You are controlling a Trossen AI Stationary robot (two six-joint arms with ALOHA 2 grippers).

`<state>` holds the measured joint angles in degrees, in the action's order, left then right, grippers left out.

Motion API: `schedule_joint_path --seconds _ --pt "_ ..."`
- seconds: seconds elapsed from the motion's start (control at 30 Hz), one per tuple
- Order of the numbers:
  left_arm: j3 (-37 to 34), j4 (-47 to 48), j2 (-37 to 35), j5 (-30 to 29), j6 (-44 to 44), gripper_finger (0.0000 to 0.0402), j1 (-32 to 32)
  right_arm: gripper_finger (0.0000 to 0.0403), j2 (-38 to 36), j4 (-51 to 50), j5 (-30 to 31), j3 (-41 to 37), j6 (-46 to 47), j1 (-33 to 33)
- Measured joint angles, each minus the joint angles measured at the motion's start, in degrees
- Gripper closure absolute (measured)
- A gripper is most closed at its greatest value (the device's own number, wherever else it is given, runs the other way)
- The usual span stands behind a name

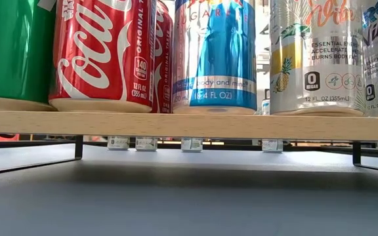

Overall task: Place canned beverage on shelf
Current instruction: Put the bottom left white-blue soda can on the shelf

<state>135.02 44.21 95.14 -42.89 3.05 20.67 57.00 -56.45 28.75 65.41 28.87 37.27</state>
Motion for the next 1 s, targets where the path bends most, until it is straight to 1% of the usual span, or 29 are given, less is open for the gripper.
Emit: schedule_joint_path --seconds 0.07,0.17,0.3,0.37,0.57,0.63,0.77,0.9,1.0 --pt "0.0 1.7 -1.3 0.0 -0.8 0.0093 0.0 0.0107 2.7 0.4 4.4 0.0 4.2 3.4" --pt "0.0 5.1 -2.8 0.0 -0.9 0.0093 0.0 0.0107 7.5 3.2 8.7 0.1 9.6 7.4" --pt "0.0 10.9 -4.7 0.1 -1.4 0.0093 0.0 0.0108 14.0 4.4 13.4 2.8 14.1 10.3" --pt "0.0 13.2 -5.7 0.3 -2.5 0.0093 0.0 0.0108 16.9 4.5 14.6 5.4 14.7 10.9" --pt "0.0 18.1 -8.1 2.1 -6.3 0.0093 0.0 0.0108 24.9 4.1 14.7 15.5 14.5 10.9" --pt "0.0 19.0 -8.6 2.1 -7.0 0.0093 0.0 0.0108 27.5 2.2 14.8 18.6 16.3 10.9" --pt "0.0 19.8 -9.2 2.1 -7.2 0.0093 0.0 0.0108 32.4 -3.4 14.8 21.9 25.4 11.2" --pt "0.0 21.9 -9.2 3.5 -7.3 0.0093 0.2 0.0108 36.0 -4.7 14.8 22.3 34.7 12.6" --pt "0.0 23.2 -9.2 3.6 -7.3 0.0093 0.2 0.0108 37.9 -6.2 13.4 22.3 39.8 13.5"
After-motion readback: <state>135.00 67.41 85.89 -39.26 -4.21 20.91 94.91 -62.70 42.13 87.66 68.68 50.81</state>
